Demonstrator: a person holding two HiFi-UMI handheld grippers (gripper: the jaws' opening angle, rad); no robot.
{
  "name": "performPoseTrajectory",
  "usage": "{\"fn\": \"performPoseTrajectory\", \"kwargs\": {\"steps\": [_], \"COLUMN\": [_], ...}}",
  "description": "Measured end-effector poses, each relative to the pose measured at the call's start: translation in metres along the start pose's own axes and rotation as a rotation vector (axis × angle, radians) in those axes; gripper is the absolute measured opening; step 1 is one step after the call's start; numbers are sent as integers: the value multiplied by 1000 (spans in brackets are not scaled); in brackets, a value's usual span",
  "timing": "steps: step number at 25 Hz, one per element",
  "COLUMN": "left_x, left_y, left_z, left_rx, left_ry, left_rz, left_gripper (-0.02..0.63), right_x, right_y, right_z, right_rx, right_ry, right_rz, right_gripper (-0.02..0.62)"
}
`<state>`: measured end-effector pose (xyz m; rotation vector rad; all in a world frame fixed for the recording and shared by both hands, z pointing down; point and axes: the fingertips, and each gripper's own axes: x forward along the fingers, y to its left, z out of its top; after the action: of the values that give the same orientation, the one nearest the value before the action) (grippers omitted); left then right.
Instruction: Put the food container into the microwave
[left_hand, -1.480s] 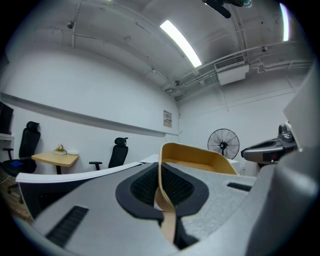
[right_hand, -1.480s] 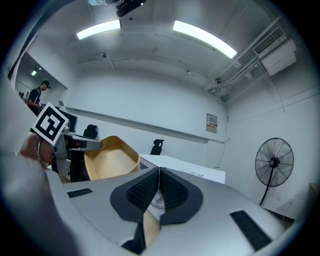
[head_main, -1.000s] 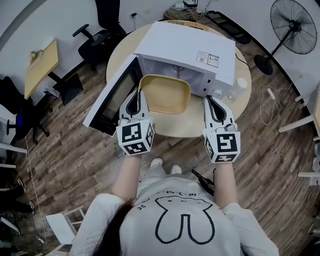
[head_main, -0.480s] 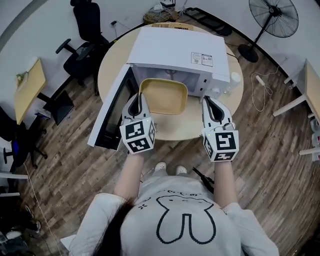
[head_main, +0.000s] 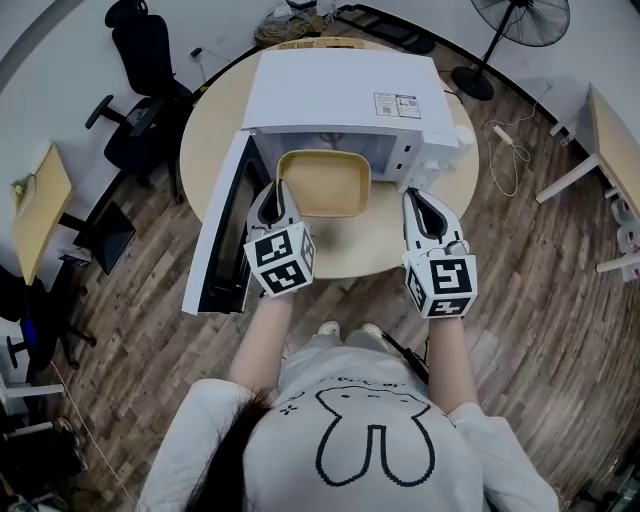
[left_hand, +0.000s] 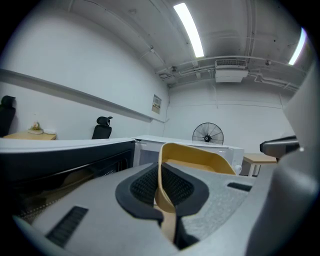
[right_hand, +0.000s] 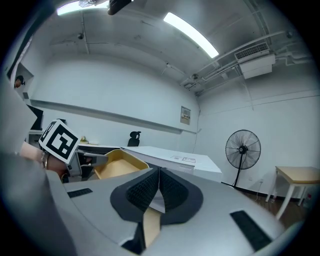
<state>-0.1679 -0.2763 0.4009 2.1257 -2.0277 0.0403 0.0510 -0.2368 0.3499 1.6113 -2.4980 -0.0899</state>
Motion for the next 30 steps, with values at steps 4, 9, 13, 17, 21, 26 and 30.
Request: {"fn": "performPoseTrajectory", "kwargs": {"steps": [4, 9, 13, 17, 21, 26, 30], "left_x": [9, 16, 24, 34, 43, 56, 69], "left_y": [2, 8, 5, 5, 6, 8, 8], "left_z": [-9, -17, -19, -22, -24, -29, -36], "left_rx": [-2, -12, 25, 25, 22, 21, 14], "left_ry": [15, 17, -3, -8, -8, -8, -8], "left_rz": [-22, -30, -50, -50, -52, -48, -45], "left_gripper": [18, 18, 18, 18, 18, 18, 18], "right_x": [-2, 0, 4, 12, 18, 30, 39], "right_y": [4, 10, 13, 16, 14, 13, 11], "right_z": [-7, -13, -15, -15, -14, -14, -18], "right_rx": [-2, -7, -10, -20, -19, -20, -27], "right_ry": [10, 13, 5, -10, -27, -46, -56], "right_rz": [-29, -39, -40, -30, -33, -29, -25], "right_gripper": [31, 31, 31, 31, 31, 31, 31]}}
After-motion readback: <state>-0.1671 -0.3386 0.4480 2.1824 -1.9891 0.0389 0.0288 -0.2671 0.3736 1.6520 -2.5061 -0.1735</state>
